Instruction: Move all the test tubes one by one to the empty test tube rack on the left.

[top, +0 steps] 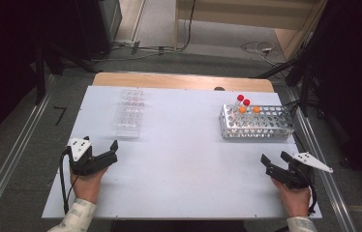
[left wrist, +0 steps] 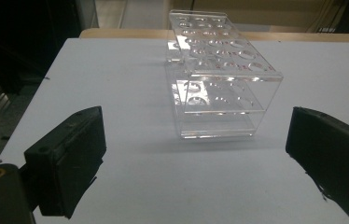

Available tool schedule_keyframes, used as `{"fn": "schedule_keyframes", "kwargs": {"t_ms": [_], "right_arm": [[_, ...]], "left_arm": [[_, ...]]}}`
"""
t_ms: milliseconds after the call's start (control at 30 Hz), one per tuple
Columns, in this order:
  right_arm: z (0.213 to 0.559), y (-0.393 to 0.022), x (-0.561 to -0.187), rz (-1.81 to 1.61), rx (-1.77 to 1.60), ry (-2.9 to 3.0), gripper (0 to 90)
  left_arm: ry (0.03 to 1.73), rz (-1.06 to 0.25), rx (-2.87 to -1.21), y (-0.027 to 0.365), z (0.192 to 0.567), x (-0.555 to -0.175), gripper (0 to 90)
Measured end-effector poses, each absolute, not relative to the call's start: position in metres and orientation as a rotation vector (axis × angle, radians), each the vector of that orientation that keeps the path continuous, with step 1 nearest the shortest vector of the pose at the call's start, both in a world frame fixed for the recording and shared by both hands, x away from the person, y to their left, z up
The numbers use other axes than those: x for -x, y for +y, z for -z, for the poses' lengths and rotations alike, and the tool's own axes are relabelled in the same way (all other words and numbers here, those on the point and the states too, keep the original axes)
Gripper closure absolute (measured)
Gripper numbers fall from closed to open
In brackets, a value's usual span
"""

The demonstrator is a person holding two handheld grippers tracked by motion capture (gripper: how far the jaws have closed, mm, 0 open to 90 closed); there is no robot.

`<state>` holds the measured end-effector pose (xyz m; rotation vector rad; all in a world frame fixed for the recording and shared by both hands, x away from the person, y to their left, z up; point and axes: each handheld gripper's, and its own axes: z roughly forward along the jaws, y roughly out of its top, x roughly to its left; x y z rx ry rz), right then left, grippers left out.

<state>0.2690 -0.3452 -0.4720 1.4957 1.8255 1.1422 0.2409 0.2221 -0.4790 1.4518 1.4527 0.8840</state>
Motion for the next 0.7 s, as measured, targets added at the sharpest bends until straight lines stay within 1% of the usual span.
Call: {"fn": "schedule_keyframes", "kwargs": {"t_ms": [100,233,367,700], "right_arm": [[0.4712,-0.3430,-0.2679,-1.145,-1.473,1.836,15.1],[0.4705,-0.3420,-0.2652,-1.145,-1.464,1.803,18.8],[0.4680,-0.3430,-0.2641,-1.162,-1.452,1.774,20.1],[0.4654,-0.3368,-0.2724,-1.170,-1.427,1.789,21.1]], "left_arm": [[1.467,-0.875,-1.458,0.2220,0.4795,-0.2420,6.0],[1.474,-0.868,-1.460,0.2219,0.4798,-0.2424,6.1],[1.472,-0.869,-1.457,0.2212,0.4801,-0.2425,6.3],[1.436,-0.888,-1.454,0.2169,0.4772,-0.2396,7.1]]}}
